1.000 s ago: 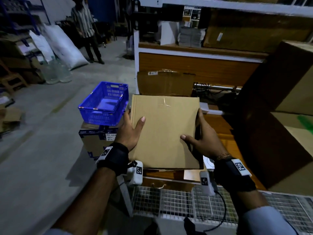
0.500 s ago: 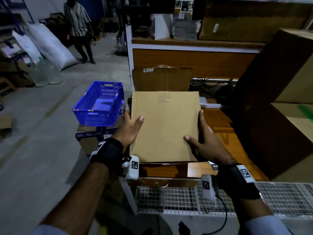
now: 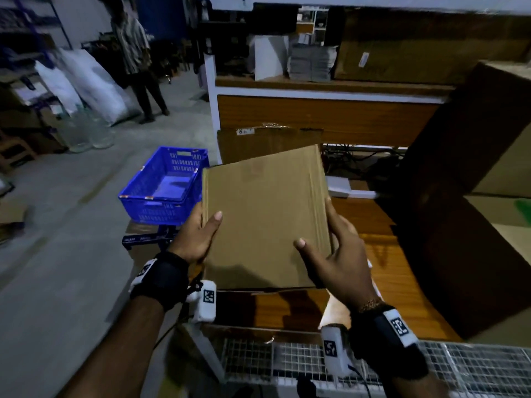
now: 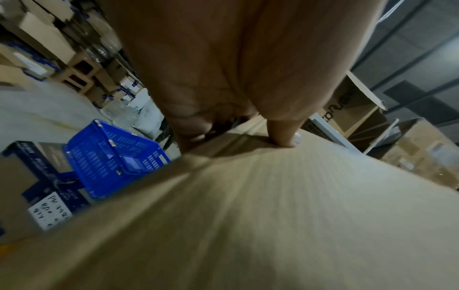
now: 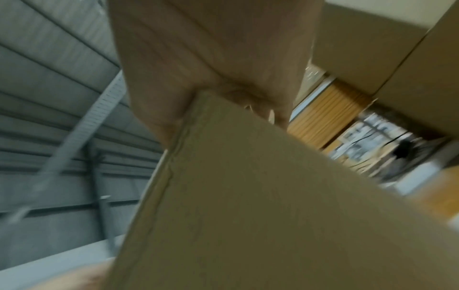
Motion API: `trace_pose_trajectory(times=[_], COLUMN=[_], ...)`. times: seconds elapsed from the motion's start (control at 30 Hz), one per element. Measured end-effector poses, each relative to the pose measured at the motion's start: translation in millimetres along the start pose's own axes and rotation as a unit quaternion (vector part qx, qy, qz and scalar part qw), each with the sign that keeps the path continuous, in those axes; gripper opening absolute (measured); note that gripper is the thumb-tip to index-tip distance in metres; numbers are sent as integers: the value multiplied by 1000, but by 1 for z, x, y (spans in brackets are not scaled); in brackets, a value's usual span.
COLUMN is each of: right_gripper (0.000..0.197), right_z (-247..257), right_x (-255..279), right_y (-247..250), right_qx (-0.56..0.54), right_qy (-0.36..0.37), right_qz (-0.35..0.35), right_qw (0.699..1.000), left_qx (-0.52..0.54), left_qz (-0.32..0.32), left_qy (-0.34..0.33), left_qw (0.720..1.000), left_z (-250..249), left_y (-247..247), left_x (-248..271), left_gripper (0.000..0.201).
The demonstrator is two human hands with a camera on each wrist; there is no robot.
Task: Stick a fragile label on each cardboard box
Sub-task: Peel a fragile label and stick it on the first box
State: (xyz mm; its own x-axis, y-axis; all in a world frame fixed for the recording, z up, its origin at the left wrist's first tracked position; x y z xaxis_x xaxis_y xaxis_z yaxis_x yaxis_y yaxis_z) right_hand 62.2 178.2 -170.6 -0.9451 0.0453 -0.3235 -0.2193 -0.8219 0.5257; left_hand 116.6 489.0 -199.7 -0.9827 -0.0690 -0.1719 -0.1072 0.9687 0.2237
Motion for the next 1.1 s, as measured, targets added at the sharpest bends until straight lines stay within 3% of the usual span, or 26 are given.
trace_pose_trajectory(times=[0.13, 0.23, 0.3, 0.37, 0.43, 0.57, 0.67, 0.73, 0.8, 0.97, 1.1], right_gripper=[66, 65, 67, 66, 65, 69, 110, 123, 116, 107, 105], right_z=[25, 32, 34, 38, 42, 38, 11, -9, -24, -36, -39], right_x=[7, 8, 10, 11, 12, 10, 0, -9, -17, -28, -28], right_y=[-3, -13, -19, -21, -27, -50, -52, -46, -40, -32, -28], right_qx=[-45, -53, -33, -27, -22, 31, 118, 161, 173, 171, 177], right_qy=[57, 66, 80, 101, 131, 150, 24, -51, -71, -54, -34], right_qz=[6, 38, 44, 53, 77, 120, 83, 60, 42, 8, 2], right_qw=[997, 996, 995, 993, 988, 981, 989, 984, 981, 984, 984], left_qx=[17, -12, 0, 33, -6, 17, 13, 41, 50, 15, -26], left_qz=[4, 12, -2, -11, -10, -3, -7, -7, 7, -3, -20], left_qy=[13, 20, 40, 59, 65, 36, -9, -10, 15, 49, 30], left_qw=[1000, 1000, 999, 998, 998, 999, 1000, 999, 999, 999, 999], left_z=[13, 16, 17, 14, 8, -1, -11, -9, -3, 15, 5], left_y=[1, -3, -3, -3, -3, -8, -17, -23, -28, -32, -37], left_x=[3, 10, 13, 15, 17, 17, 23, 31, 38, 37, 31], left_gripper=[44, 45, 64, 96, 111, 110, 102, 84, 75, 90, 69])
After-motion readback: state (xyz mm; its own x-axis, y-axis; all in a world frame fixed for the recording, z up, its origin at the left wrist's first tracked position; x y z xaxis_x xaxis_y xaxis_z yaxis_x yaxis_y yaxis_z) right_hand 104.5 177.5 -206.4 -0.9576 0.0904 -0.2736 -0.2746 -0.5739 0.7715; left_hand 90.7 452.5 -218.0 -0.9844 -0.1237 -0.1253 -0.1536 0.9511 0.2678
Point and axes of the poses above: each hand's wrist, its own x-axis away from the middle knuckle, its own y-axis out of the back of the hand, z = x × y, the point moved 3 cm from there along -x, towards the middle knuckle, and after that the axes turned 6 degrees about -y, right-handed, at the moved point
